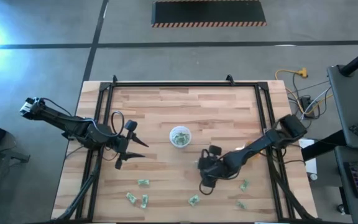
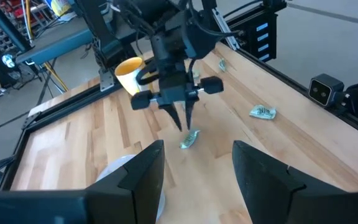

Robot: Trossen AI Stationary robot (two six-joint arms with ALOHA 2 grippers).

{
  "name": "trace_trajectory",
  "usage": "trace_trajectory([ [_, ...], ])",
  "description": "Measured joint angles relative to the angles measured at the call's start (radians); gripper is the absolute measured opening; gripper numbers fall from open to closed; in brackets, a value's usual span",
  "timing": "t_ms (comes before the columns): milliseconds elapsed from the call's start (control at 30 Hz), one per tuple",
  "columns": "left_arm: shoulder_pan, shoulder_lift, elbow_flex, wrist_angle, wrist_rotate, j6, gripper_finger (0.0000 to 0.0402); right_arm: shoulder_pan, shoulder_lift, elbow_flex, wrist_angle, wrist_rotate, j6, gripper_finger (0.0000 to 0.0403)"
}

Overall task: Pick and place Stevia / Truvia into bins
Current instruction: Put the light green stevia packet into the transparent container

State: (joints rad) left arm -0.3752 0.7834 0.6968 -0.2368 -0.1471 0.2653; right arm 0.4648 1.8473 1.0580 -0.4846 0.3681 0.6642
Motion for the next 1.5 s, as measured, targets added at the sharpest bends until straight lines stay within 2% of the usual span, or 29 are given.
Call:
trace_trajectory([
  [167, 0.000, 0.000, 0.000, 0.000, 0.000, 0.000, 0.0173, 0.022, -0.051, 0.000, -0.015, 0.104, 0.014, 0.0063],
  [333, 0.000, 0.000, 0.000, 0.000, 0.000, 0.000, 0.0173, 0.036, -0.081, 0.000, 0.023, 0.113, 0.013, 0.0063],
  [467, 0.000, 0.000, 0.000, 0.000, 0.000, 0.000, 0.0173, 0.040, -0.049, -0.021, 0.133, 0.099, -0.042, 0.0068],
  [633, 0.000, 0.000, 0.000, -0.007, 0.000, 0.000, 0.0173, 0.035, 0.000, -0.028, 0.157, 0.073, -0.066, 0.0101],
  [900, 0.000, 0.000, 0.000, -0.008, 0.000, 0.000, 0.0173, 0.025, 0.009, -0.029, 0.164, 0.069, -0.032, 0.0172],
  [1100, 0.000, 0.000, 0.000, -0.008, 0.000, 0.000, 0.0173, 0.020, 0.009, -0.046, 0.163, 0.054, 0.017, 0.0200],
  [1300, 0.000, 0.000, 0.000, -0.008, 0.000, 0.000, 0.0173, 0.005, 0.009, -0.056, 0.158, 0.039, 0.036, 0.0192],
  [1500, 0.000, 0.000, 0.000, -0.008, 0.000, 0.000, 0.0173, -0.004, 0.009, -0.056, 0.143, 0.018, 0.034, 0.0143],
])
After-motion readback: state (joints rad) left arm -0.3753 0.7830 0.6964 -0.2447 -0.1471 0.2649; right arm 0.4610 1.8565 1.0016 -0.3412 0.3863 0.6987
